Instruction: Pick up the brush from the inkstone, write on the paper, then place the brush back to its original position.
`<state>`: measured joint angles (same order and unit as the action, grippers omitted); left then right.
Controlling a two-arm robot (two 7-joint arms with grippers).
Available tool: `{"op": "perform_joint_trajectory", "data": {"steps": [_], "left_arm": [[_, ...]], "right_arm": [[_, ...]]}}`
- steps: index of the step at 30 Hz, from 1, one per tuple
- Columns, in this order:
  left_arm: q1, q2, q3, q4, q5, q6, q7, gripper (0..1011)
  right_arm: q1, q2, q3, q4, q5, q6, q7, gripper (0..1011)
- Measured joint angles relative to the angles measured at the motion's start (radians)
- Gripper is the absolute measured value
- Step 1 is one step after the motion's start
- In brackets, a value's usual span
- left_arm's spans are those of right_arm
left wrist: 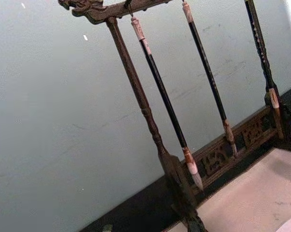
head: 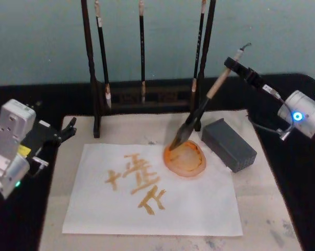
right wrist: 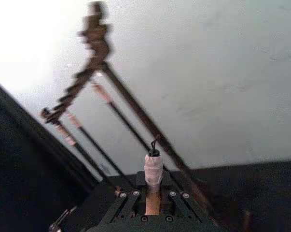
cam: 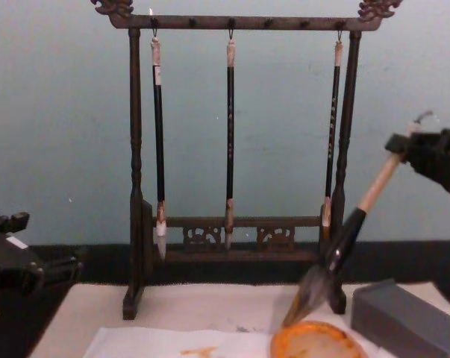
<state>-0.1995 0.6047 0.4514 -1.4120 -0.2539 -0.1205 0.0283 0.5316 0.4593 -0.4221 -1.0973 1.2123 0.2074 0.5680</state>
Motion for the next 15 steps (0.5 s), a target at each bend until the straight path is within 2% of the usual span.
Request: {"op": "perform_joint_trajectory", "data": {"steps": [9,15], "left_arm": [[0.000,0.000,0.000,0.000,0.000,0.000,0.000,1010],[0.000,0.000,0.000,0.000,0.000,0.000,0.000,1010]], "right_arm": [[-0.004,0.025,-0.047,-0.116,-0.051,-0.030,0.033,176],[-0.015,0.058,-0.099,-0.223,-0.122,-0.036,0.011,176]]}}
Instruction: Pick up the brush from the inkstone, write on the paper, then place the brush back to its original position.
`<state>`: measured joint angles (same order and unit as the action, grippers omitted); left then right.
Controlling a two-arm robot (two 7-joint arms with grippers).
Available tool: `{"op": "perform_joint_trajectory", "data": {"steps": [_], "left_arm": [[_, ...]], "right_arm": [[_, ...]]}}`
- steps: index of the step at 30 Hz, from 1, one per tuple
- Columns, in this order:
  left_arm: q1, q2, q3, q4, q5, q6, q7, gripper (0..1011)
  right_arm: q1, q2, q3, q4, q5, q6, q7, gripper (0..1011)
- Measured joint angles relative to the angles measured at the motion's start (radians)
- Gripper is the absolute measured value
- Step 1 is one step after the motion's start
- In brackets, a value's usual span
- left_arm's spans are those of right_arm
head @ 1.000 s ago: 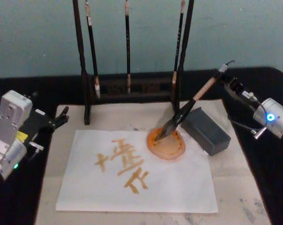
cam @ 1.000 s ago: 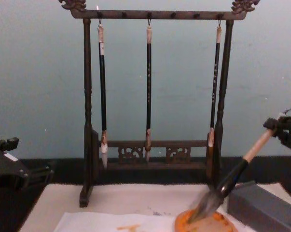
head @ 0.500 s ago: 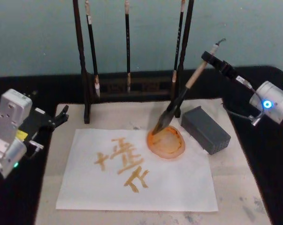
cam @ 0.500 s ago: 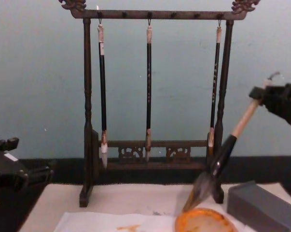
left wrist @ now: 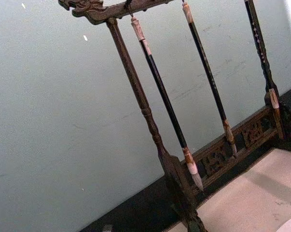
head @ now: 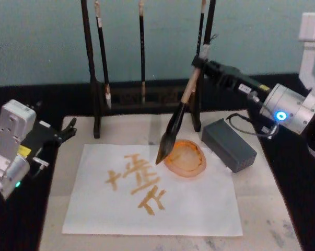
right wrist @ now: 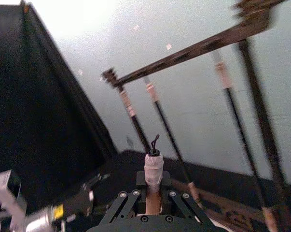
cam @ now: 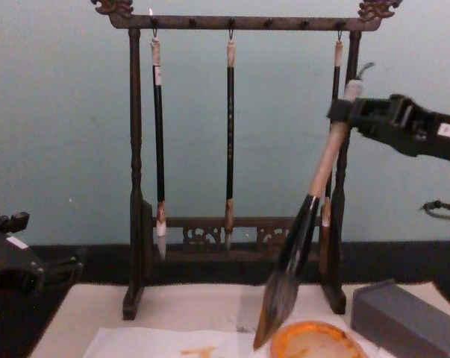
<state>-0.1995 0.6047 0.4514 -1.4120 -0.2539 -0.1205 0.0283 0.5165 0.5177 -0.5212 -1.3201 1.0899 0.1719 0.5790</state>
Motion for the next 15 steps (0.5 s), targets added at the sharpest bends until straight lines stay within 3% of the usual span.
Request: {"op": "perform_joint_trajectory", "data": {"steps": [3,8,15], "left_arm": [[0.000,0.000,0.000,0.000,0.000,0.000,0.000,1010],[0.000,0.000,0.000,0.000,0.000,0.000,0.000,1010],[0.000,0.000,0.000,0.000,0.000,0.000,0.000,1010]], "right_arm": [[-0.006,0.025,-0.028,-0.055,-0.050,0.002,-0.014,176],[-0.012,0.048,-0.051,-0.103,-0.094,0.009,-0.020,176],[-0.039,0.072,-0.060,-0.170,-0.138,0.008,-0.036,176]]}}
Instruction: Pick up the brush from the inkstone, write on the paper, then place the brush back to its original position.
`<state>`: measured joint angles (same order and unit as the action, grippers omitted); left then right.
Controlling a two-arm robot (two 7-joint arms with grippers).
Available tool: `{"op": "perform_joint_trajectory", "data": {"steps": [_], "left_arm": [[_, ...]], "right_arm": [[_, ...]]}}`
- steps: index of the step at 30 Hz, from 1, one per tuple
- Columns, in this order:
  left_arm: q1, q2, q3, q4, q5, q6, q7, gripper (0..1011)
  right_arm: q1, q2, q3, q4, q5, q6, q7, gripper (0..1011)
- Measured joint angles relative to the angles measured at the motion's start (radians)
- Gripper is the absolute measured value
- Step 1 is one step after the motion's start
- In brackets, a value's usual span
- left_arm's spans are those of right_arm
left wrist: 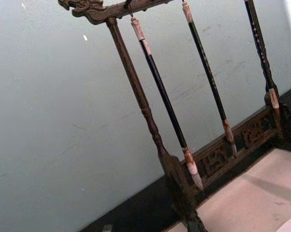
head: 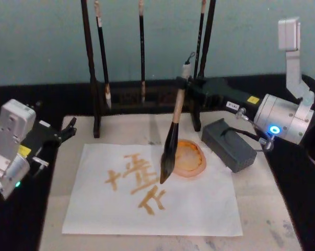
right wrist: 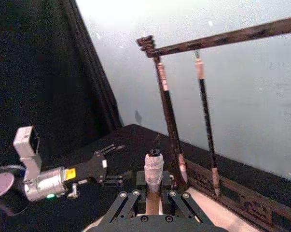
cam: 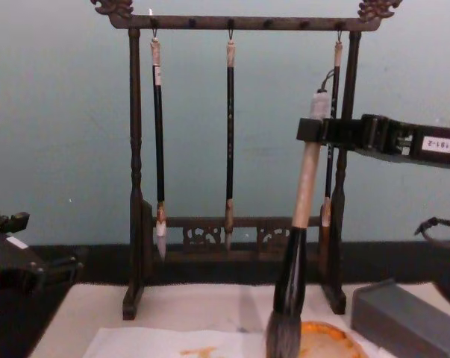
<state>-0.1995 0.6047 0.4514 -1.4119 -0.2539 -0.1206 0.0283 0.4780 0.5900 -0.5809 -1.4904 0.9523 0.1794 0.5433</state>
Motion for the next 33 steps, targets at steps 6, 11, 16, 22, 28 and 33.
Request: {"op": "perform_joint_trajectory", "data": {"steps": [6,11,16,22,28,33], "left_arm": [[0.000,0.000,0.000,0.000,0.000,0.000,0.000,1010],[0.000,0.000,0.000,0.000,0.000,0.000,0.000,1010],[0.000,0.000,0.000,0.000,0.000,0.000,0.000,1010],[0.000,0.000,0.000,0.000,0.000,0.000,0.000,1010],[0.000,0.000,0.000,0.000,0.000,0.000,0.000,1010],[0.000,0.000,0.000,0.000,0.000,0.000,0.000,1010]], "right_arm": [[-0.029,0.018,-0.002,-0.066,-0.046,-0.024,-0.009,176],[-0.050,0.021,-0.002,-0.107,-0.073,-0.027,-0.018,176],[-0.065,0.020,-0.008,-0.131,-0.087,-0.019,-0.019,176],[-0.079,0.015,-0.017,-0.144,-0.096,-0.003,-0.014,176],[-0.086,0.007,-0.024,-0.144,-0.099,0.006,-0.006,176],[-0.088,0.001,-0.029,-0.140,-0.100,0.012,-0.001,176]]}}
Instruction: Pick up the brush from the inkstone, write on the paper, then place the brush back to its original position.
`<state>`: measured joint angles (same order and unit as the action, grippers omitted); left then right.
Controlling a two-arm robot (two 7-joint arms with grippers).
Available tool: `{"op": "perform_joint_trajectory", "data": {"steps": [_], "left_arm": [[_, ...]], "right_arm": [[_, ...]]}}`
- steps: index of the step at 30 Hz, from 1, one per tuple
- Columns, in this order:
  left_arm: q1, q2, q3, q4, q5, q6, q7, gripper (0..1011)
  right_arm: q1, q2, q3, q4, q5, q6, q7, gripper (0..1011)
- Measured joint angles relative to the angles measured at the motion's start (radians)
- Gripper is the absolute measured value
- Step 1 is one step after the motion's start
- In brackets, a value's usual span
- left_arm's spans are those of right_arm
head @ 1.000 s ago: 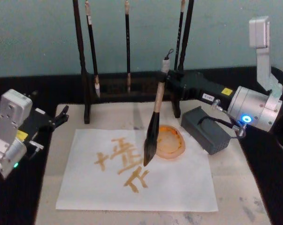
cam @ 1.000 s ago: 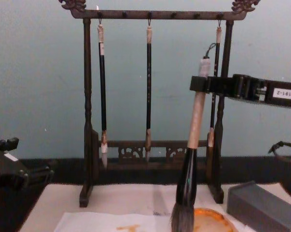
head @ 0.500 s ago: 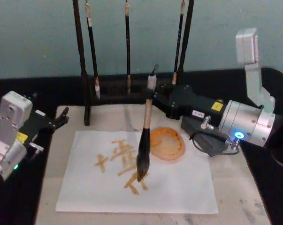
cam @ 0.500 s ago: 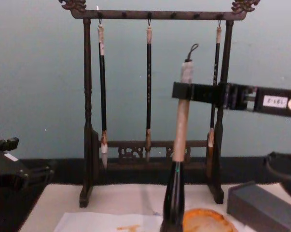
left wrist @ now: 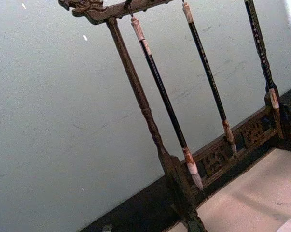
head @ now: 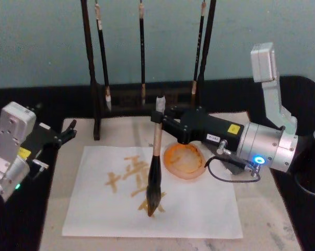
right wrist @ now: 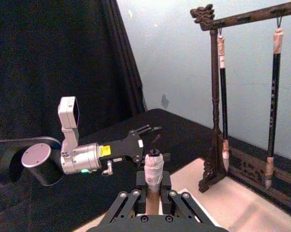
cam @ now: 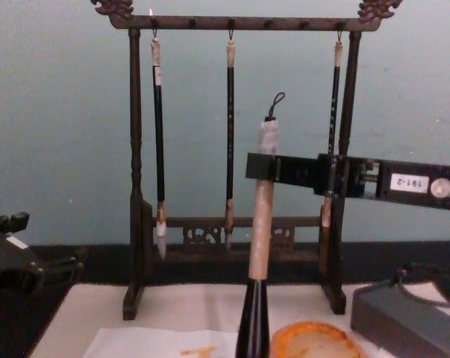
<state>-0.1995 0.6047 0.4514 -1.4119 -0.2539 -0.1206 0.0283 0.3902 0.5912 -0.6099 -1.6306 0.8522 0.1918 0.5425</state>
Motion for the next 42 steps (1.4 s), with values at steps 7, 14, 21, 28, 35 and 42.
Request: {"op": "perform_joint_trajectory", "data": {"steps": [7,14,21,28,35,42], "left_arm": [[0.000,0.000,0.000,0.000,0.000,0.000,0.000,1010],[0.000,0.000,0.000,0.000,0.000,0.000,0.000,1010],[0.000,0.000,0.000,0.000,0.000,0.000,0.000,1010],[0.000,0.000,0.000,0.000,0.000,0.000,0.000,1010],[0.000,0.000,0.000,0.000,0.000,0.000,0.000,1010],[0.000,0.000,0.000,0.000,0.000,0.000,0.000,1010]], "right_arm": [[0.002,-0.004,-0.009,0.000,0.000,0.015,0.003,175],[0.001,-0.002,-0.009,-0.002,0.007,0.027,0.004,176],[0.002,-0.001,-0.009,0.008,0.017,0.035,-0.002,176],[0.005,0.001,-0.003,0.018,0.021,0.034,-0.011,176],[0.006,0.004,0.009,0.026,0.032,0.033,-0.016,176],[0.007,0.013,0.023,0.031,0.037,0.031,-0.025,176]]}}
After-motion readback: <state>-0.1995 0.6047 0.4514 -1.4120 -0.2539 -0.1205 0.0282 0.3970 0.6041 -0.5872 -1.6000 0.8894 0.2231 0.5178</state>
